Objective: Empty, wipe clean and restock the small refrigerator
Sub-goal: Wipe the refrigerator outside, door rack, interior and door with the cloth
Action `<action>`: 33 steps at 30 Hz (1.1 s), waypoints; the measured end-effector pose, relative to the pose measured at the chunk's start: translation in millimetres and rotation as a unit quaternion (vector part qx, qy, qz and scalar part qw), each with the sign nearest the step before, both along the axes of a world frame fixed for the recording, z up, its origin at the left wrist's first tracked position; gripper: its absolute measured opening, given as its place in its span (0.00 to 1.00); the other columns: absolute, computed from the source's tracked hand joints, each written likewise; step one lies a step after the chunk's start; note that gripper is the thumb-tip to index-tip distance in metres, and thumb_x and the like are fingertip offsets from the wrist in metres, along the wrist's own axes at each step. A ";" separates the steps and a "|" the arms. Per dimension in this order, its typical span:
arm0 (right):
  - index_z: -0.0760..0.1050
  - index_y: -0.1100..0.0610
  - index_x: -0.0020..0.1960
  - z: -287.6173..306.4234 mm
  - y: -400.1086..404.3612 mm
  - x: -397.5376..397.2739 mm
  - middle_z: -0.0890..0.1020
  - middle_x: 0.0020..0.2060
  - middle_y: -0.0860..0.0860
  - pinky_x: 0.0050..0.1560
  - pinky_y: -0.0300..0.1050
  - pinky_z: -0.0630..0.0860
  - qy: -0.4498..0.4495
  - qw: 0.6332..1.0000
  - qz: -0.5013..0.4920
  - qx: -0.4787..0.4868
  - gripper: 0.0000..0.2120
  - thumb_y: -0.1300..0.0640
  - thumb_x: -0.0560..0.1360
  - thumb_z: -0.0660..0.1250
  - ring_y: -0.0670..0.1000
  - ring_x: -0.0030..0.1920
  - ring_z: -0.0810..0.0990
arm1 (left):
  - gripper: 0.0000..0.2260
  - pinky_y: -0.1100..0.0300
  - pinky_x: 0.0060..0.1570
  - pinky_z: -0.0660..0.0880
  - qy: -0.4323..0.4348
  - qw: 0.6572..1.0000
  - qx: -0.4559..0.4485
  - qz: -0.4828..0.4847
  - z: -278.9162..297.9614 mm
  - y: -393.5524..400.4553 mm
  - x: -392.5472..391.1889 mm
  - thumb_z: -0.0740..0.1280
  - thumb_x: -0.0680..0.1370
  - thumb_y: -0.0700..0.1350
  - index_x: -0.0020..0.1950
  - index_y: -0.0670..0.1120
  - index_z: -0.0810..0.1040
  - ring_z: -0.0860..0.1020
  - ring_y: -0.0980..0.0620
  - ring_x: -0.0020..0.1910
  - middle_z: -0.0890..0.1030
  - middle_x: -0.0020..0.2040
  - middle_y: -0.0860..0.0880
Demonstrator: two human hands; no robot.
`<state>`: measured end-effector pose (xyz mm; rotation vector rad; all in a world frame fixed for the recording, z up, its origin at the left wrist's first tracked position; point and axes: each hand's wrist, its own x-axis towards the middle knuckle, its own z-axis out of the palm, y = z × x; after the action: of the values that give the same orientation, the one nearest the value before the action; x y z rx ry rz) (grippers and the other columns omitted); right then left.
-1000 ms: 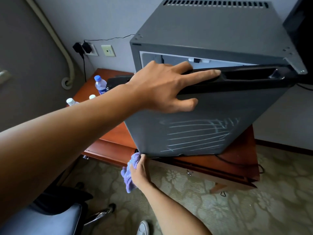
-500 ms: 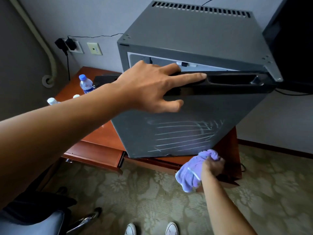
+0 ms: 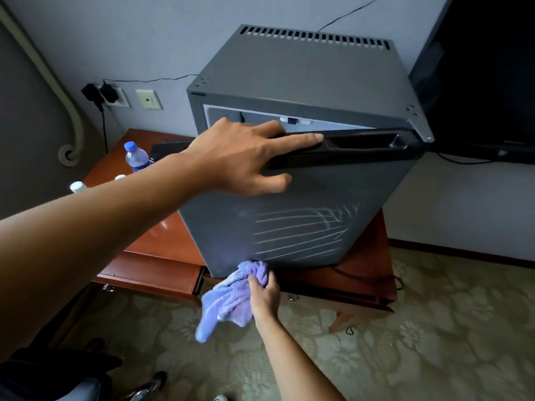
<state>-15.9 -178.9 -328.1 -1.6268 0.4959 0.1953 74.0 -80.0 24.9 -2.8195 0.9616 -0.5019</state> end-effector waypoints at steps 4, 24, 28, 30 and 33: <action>0.78 0.53 0.59 -5.7 -41.7 -14.8 0.84 0.55 0.55 0.54 0.49 0.80 0.083 0.984 -0.027 0.158 0.19 0.45 0.72 0.73 0.54 0.55 0.84 | 0.32 0.57 0.34 0.64 0.000 1.000 -0.007 -0.001 -1.0 0.2 -1.4 0.50 0.76 0.68 0.80 0.70 0.46 0.82 0.41 0.50 0.75 0.65 0.53; 0.68 0.59 0.59 -8.2 -13.5 40.1 0.78 0.55 0.58 0.59 0.51 0.69 0.050 0.985 -0.040 -0.159 0.19 0.57 0.73 0.71 0.59 0.55 0.78 | 0.31 0.60 0.29 0.55 -0.006 1.000 -0.011 0.017 -0.3 -7.0 -8.3 0.52 0.78 0.69 0.80 0.70 0.46 0.82 0.41 0.44 0.76 0.62 0.52; 0.70 0.63 0.61 -18.7 74.8 7.5 0.77 0.57 0.58 0.64 0.53 0.69 0.056 0.987 0.060 -0.138 0.25 0.53 0.67 0.67 0.60 0.58 0.77 | 0.31 0.59 0.29 0.55 -0.014 1.000 -0.007 0.021 -0.9 -6.4 -7.9 0.52 0.77 0.69 0.79 0.71 0.45 0.82 0.41 0.45 0.76 0.61 0.52; 0.67 0.65 0.61 -10.1 87.3 5.9 0.73 0.59 0.59 0.65 0.48 0.68 0.052 0.993 0.054 -0.095 0.21 0.62 0.70 0.68 0.60 0.59 0.75 | 0.32 0.58 0.30 0.55 -0.009 1.000 -0.008 0.020 -1.3 -5.5 -6.3 0.51 0.76 0.69 0.79 0.71 0.45 0.82 0.41 0.45 0.76 0.61 0.52; 0.66 0.61 0.53 3.1 61.1 19.5 0.72 0.57 0.60 0.63 0.47 0.69 0.040 0.994 0.082 -0.058 0.12 0.69 0.73 0.64 0.60 0.58 0.76 | 0.31 0.60 0.29 0.55 -0.003 1.000 -0.012 0.016 0.3 -2.7 -2.2 0.51 0.76 0.68 0.79 0.72 0.46 0.82 0.41 0.45 0.76 0.61 0.53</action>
<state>3.7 -117.8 -324.9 -1.7798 0.4422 0.3612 71.9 -82.7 25.2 -2.8479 0.9133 -0.5195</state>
